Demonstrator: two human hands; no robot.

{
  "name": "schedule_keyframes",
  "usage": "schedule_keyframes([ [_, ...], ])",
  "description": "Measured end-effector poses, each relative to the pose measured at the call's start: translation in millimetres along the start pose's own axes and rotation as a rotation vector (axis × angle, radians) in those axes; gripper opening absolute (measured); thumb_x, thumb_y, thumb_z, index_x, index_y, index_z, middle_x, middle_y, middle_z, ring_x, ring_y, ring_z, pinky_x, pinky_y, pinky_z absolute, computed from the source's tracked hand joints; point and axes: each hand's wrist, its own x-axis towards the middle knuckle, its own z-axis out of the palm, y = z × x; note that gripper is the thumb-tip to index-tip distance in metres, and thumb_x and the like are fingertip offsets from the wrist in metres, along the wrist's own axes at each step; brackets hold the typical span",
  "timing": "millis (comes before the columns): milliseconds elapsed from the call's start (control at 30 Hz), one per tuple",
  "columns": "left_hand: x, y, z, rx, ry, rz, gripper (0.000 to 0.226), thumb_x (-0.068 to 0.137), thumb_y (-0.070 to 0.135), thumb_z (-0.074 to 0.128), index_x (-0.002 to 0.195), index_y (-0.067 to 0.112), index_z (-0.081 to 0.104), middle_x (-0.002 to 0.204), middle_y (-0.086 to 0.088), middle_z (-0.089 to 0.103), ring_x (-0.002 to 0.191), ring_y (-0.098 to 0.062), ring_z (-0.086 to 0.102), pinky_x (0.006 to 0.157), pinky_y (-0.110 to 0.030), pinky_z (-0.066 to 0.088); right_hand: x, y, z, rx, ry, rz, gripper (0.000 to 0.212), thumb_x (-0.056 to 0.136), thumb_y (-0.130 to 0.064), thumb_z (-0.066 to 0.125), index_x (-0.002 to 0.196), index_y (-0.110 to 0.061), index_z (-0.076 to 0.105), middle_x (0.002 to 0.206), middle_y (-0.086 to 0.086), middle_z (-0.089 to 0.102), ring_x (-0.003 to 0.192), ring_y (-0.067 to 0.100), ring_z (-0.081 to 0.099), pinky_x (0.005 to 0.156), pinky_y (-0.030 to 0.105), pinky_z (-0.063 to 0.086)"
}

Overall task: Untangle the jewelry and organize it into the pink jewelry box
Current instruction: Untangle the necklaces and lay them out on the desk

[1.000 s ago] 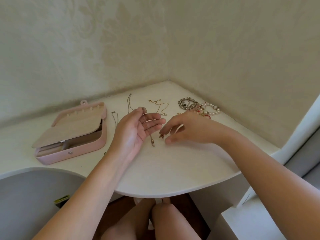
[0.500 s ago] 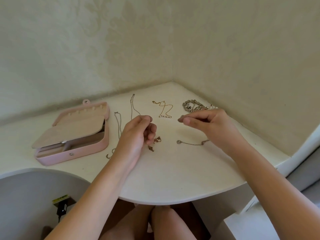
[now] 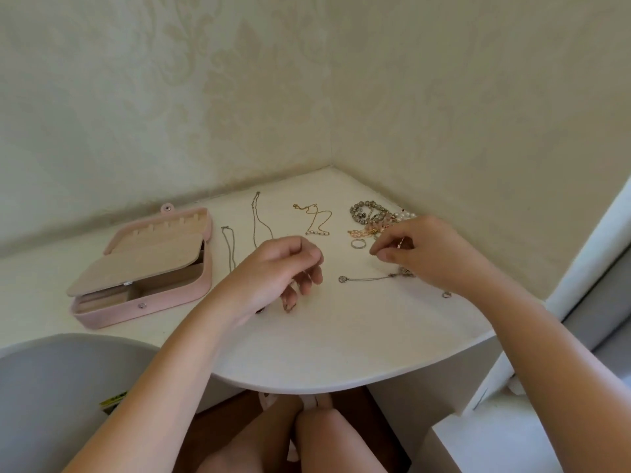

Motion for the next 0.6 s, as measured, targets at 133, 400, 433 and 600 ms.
schedule_keyframes([
  [133,-7.6,3.7,6.0,0.741,0.022,-0.016,0.013,0.088,0.038,0.058,0.088,0.027,0.065,0.091,0.010,0.069,0.074,-0.008,0.061,0.067,-0.025,0.045,-3.9,-6.4,-22.5,0.424,-0.052,0.004,0.014,0.085,-0.014,0.066,0.083,-0.025,0.075,0.070,-0.010,0.065,0.065,0.006,0.047,0.064,0.021,0.038],
  [400,11.9,27.8,57.3,0.278,-0.148,0.170,0.059,0.079,0.038,0.070,0.133,0.028,0.047,0.124,0.015,0.057,0.118,0.002,0.049,0.100,-0.018,0.037,-0.9,-38.6,-49.3,1.035,-0.128,-0.032,0.018,0.085,0.009,0.052,0.089,-0.002,0.065,0.072,0.003,0.067,0.065,0.010,0.066,0.064,0.015,0.054],
  [433,15.2,28.7,62.7,0.218,-0.164,0.171,0.056,0.081,0.034,0.069,0.132,0.025,0.048,0.123,0.012,0.059,0.116,0.000,0.052,0.099,-0.017,0.039,-0.7,-42.1,-51.3,1.071,-0.105,-0.035,0.019,0.085,0.011,0.052,0.088,-0.002,0.065,0.072,0.004,0.068,0.067,0.011,0.068,0.065,0.015,0.055],
  [600,24.3,23.1,68.8,0.113,-0.104,0.193,0.013,0.088,0.012,0.062,0.097,0.006,0.069,0.086,-0.003,0.071,0.079,-0.004,0.066,0.078,-0.010,0.048,4.0,-54.4,-62.4,1.235,0.051,-0.053,0.016,0.081,0.013,0.054,0.082,0.000,0.063,0.072,0.007,0.069,0.071,0.017,0.071,0.068,0.019,0.057],
])
